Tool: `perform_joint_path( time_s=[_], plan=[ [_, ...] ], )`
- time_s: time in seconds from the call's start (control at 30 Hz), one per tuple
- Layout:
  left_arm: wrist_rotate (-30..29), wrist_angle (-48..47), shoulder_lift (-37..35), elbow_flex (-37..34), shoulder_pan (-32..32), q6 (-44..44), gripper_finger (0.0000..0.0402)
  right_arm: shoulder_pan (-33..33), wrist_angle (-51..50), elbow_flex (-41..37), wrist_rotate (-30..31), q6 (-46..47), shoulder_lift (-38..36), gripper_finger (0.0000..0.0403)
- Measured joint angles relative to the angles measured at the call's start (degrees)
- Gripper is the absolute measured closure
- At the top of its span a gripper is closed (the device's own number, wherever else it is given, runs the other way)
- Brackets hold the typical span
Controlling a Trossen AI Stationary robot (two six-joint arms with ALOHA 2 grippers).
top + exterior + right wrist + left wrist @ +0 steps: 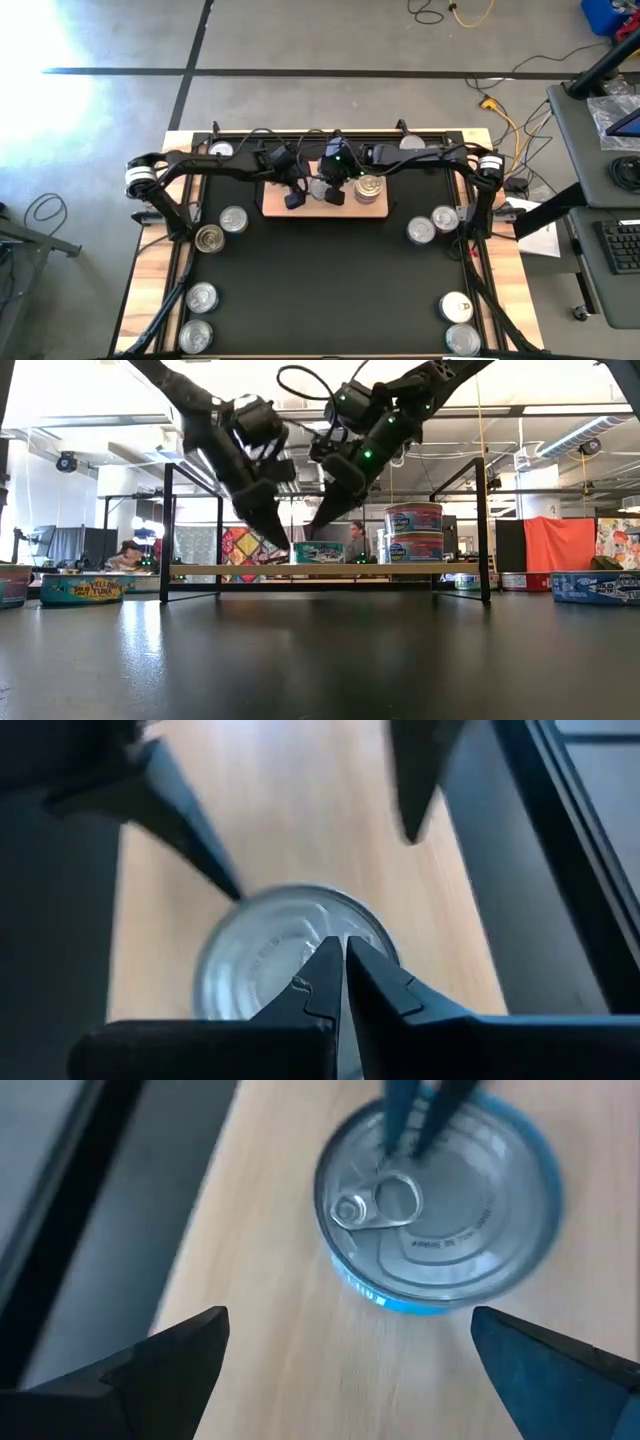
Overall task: Stack canned seafood by type on shelf
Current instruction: Put the light blue tuna can on the shelf
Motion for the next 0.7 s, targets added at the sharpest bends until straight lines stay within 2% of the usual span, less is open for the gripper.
perform_joint_path(
  time_s=[0.17,0.47,0.6,0.7],
  plan=[
    [-1.23,-5.64,-5.10,3.18,-0.02,-1.97,0.0002,0.59,1.09,-0.21,-2.76,-0.40,0.48,0.0390],
    [-11.64,-8.40,-18.68,3.77,-0.06,-6.48,0.0002,-0.07,1.47,-0.72,-2.19,-0.42,4.13,0.0390],
    [-12.74,-9.19,-23.95,3.77,-0.02,-10.28,0.0002,-0.98,1.32,-0.74,3.04,-0.43,3.96,0.0390],
    [-12.73,-9.11,-26.84,3.77,-0.12,-11.89,0.0002,-2.80,0.51,-0.70,3.70,-0.17,3.65,0.0390]
  ],
)
